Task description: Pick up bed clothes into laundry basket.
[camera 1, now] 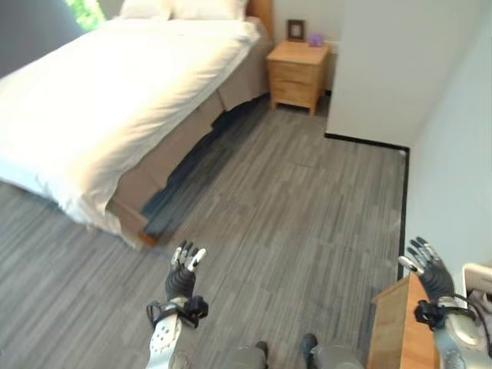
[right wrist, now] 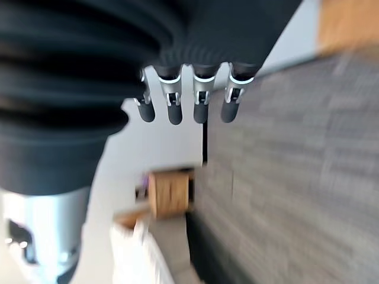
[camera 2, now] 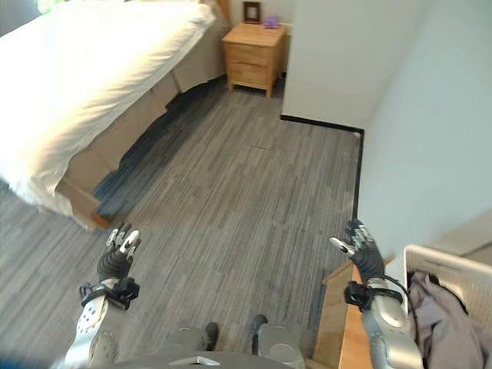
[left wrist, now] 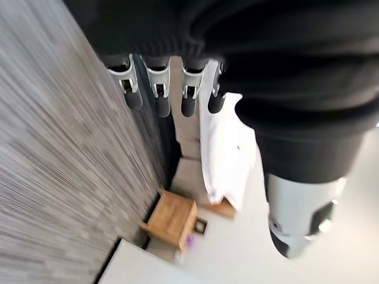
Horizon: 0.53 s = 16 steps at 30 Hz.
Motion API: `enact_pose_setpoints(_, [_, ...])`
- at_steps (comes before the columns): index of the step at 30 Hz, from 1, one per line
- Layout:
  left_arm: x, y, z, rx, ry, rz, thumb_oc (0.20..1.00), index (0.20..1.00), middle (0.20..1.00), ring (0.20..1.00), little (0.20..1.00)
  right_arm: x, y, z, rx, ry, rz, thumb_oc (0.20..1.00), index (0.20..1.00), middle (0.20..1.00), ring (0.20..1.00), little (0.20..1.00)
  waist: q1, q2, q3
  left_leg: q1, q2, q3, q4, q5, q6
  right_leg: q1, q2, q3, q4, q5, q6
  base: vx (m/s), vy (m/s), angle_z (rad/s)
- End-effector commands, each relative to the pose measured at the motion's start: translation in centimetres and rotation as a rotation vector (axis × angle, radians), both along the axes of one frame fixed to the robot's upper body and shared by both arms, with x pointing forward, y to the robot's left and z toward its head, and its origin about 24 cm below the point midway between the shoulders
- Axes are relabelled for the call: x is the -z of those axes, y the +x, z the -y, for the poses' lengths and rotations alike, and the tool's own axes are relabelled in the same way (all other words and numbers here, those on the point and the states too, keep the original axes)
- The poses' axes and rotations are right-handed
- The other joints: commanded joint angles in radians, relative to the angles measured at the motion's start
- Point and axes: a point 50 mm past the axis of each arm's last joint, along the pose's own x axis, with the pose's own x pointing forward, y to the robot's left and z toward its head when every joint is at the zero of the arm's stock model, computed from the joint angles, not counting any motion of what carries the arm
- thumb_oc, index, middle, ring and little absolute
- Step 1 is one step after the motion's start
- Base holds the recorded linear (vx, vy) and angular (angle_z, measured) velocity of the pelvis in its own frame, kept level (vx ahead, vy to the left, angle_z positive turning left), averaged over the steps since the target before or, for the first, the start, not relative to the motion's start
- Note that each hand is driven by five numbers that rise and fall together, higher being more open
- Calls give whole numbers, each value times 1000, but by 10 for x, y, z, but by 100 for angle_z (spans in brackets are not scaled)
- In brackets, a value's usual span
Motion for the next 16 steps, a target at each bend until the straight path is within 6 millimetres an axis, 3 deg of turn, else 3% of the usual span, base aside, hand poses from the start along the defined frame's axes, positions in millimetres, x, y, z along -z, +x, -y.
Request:
enact_pose_setpoints(1, [-30, 3, -29, -43, 107, 119, 1000, 1000, 1000, 1000, 1000, -17, 3, 6, 48, 29, 110, 1000, 1000, 1000, 1000, 1000, -62, -47, -11, 35, 60, 113, 131, -13, -202, 90, -91, 39, -180, 2, 124, -257, -61, 361])
enact_pose_setpoints(2, [-31, 2, -30, -37, 131, 116, 1000, 1000, 1000, 1000, 1000, -10, -5, 3, 70, 72, 93, 1000, 1000, 1000, 1000, 1000, -87, -38, -28, 78, 92, 194, 79, -13, -210, 93, -108, -58, -179, -7, 125, -178, 7, 271])
enact_pose_setpoints(3, [-31, 2, -28, -37, 133, 116, 1000, 1000, 1000, 1000, 1000, -3, -11, 0, 80, 105, 74, 1000, 1000, 1000, 1000, 1000, -95, -15, -40, 92, 90, 208, -22, 26, -224, 92, -105, -117, -184, -2, 128, -189, 21, 262])
enact_pose_setpoints(4, [-29, 2, -26, -42, 124, 110, 1000, 1000, 1000, 1000, 1000, -2, -11, -4, 61, 107, 63, 1000, 1000, 1000, 1000, 1000, -99, -10, -48, 101, 80, 176, -65, 39, -226, 98, -108, -137, -188, 1, 135, -119, 74, 249])
enact_pose_setpoints(6, [-24, -3, -26, -59, 120, 83, 1000, 1000, 1000, 1000, 1000, 1, -5, -13, 1, 103, 44, 1000, 1000, 1000, 1000, 1000, -85, -8, -57, 117, 66, 139, -109, 40, -215, 89, -112, -148, -179, 15, 139, -80, 61, 179])
enact_pose_setpoints(12, [-4, -25, -28, -123, 78, -21, 1000, 1000, 1000, 1000, 1000, 7, 4, -30, -131, 64, -18, 1000, 1000, 1000, 1000, 1000, -24, -25, -63, 126, 39, 117, -138, 44, -195, 97, -116, -151, -203, 40, 156, -85, 75, 8])
enact_pose_setpoints(16, [2, -31, -29, -175, 25, -43, 1000, 1000, 1000, 1000, 1000, 8, 11, -40, -182, 61, -22, 1000, 1000, 1000, 1000, 1000, 3, -32, -61, 142, 37, 140, -147, 45, -189, 96, -122, -172, -201, 57, 168, -61, 31, -22])
